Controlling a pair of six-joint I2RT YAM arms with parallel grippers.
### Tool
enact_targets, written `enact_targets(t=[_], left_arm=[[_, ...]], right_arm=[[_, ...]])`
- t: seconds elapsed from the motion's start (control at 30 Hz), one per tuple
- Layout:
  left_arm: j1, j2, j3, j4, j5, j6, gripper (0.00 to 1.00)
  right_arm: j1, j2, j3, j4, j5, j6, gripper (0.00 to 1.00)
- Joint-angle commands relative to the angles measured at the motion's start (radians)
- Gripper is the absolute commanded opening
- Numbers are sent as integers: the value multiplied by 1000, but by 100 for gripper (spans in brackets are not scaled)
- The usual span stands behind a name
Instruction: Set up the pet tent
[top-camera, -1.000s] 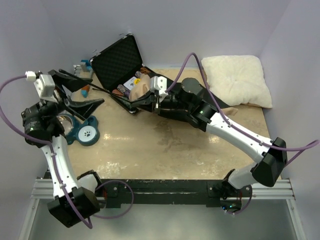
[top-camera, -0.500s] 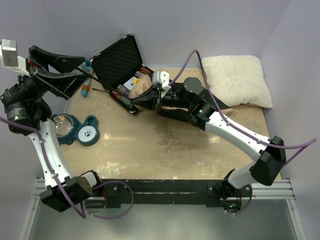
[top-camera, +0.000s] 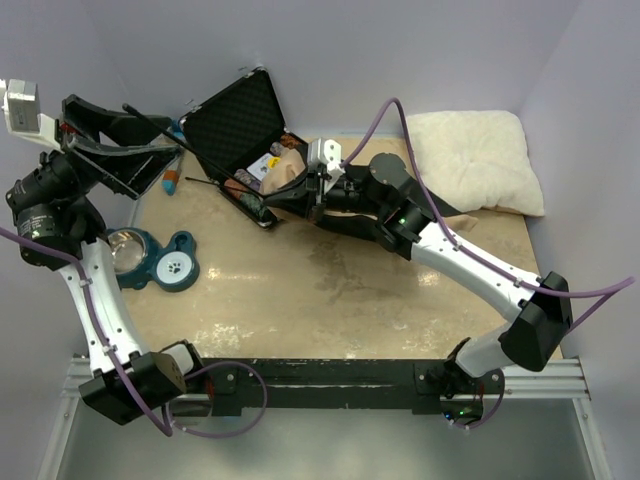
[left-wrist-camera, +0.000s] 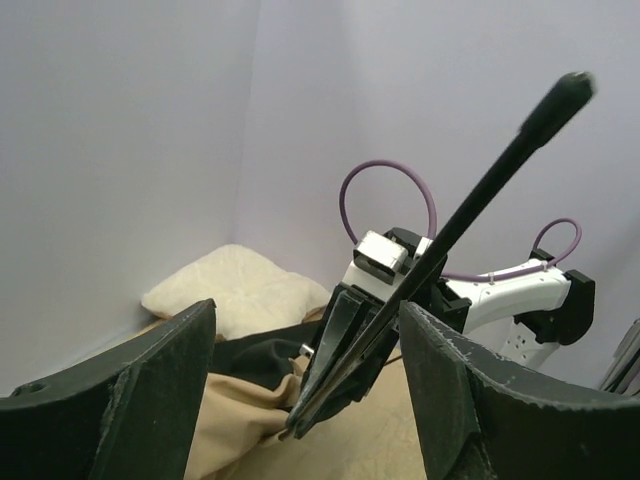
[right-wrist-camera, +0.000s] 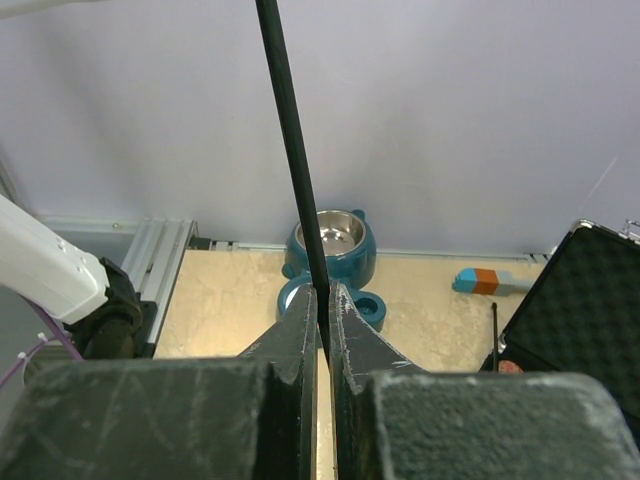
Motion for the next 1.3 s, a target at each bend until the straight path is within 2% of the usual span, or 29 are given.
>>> enact_targets(t=[0.0,0.27,0.37,0.47,0.5,0.53,0.7,0.8,1.0,1.23,1.27], left_arm=[[-5,-11,120,455,-82,16,75],[-25,9,208,441,-120,3,53],[-42,9,196,441,-123,12,40],[-77,9,176,418,-116,42,18],[-86,7,168,404,-114,58,4],[-94,4,157,392,-117,59,1],[-148,-10,107,358,-112,73,0],[-156,-19,85,369,-112,67,11],[-154,-39,30,352,-94,79,22],[-154,-54,-34,338,-88,99,22],[-156,-52,-37,332,-92,107,17]], right_arm=[[-4,-22,-9,38,-7,18,0],[-4,-10,-9,43,-15,15,0],[-4,-6,-7,44,-15,18,0],[-4,-1,-7,44,-19,20,0],[-6,2,-7,44,-21,20,0],[-6,2,-9,47,-24,21,0],[4,17,-9,63,-41,26,0],[10,27,-9,81,-32,49,0],[10,39,1,93,-9,74,0],[10,31,4,83,-2,74,0],[10,28,2,83,1,74,0]])
